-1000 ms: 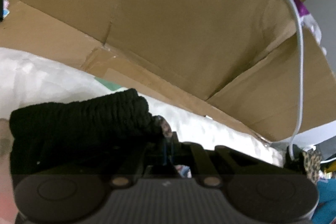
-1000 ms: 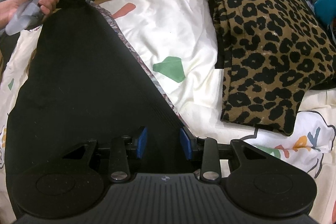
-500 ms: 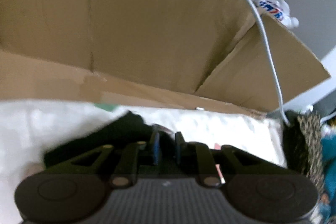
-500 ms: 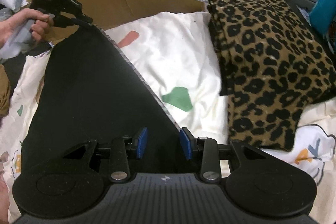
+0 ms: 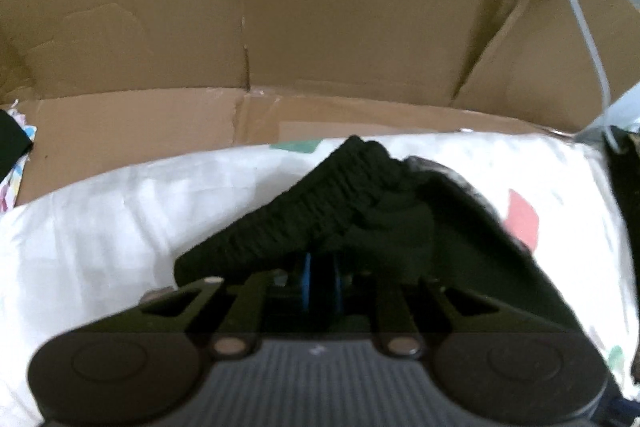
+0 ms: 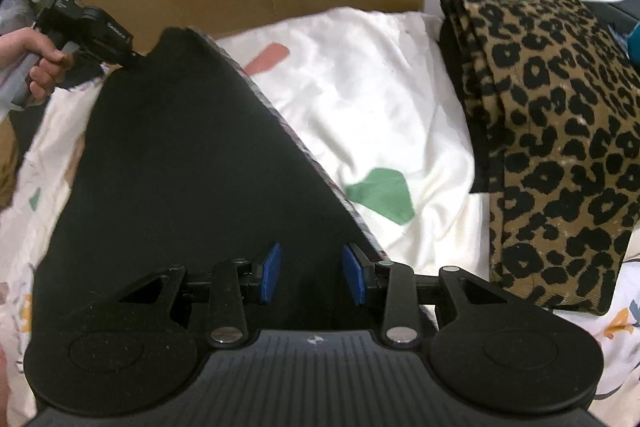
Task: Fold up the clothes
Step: 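Lift the waistband with the left gripper and fold it toward the leg hems, then lower the waistband onto the shorts and open the left gripper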
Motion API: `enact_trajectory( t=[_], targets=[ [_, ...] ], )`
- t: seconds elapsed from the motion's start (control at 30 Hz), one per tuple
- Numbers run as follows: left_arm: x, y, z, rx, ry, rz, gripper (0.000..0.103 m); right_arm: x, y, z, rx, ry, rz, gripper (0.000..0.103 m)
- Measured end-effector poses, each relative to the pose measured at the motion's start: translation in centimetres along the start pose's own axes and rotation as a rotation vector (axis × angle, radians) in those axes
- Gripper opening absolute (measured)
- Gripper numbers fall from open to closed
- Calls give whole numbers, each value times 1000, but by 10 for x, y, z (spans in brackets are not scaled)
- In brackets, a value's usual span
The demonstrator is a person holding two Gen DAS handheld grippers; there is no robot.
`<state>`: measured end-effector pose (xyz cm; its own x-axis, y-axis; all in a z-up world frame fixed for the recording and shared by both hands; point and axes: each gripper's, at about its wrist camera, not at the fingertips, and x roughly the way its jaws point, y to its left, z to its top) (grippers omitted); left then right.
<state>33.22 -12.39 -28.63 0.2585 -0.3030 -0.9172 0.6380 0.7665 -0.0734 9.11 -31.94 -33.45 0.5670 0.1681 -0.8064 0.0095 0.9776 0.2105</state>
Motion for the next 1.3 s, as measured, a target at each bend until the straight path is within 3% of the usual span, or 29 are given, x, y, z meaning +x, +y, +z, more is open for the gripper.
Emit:
enact_trajectory(
  t=[0.23, 0.33, 0.63, 0.7, 0.77, 0.97, 1.17, 1.3],
  targets=[
    [21, -8, 8, 34, -82, 42, 11, 9, -21, 3, 57, 21, -130, 41],
    [14, -8, 15, 15, -62, 54, 11, 5, -29, 1, 103, 22, -118, 41],
    [-39, 6, 3, 70, -86, 56, 12, -20, -13, 5, 56, -66, -54, 41],
    [-47, 13, -5, 57, -68, 47, 15, -18, -9, 4, 40, -52, -31, 41],
    [-50, 22, -15, 11, -33, 17, 25, -16, -4, 3, 24, -38, -8, 41],
    [-21, 38, -37, -38, 31, 36, 36, -3, -1, -7, 21, 48, -1, 41],
    [-8, 44, -45, 26, 18, 87, 46, -2, -13, -16, 33, 98, -46, 39],
    [-22, 45, -44, 55, 1, 95, 46, -6, -20, -20, 35, 116, -75, 29]
  ],
)
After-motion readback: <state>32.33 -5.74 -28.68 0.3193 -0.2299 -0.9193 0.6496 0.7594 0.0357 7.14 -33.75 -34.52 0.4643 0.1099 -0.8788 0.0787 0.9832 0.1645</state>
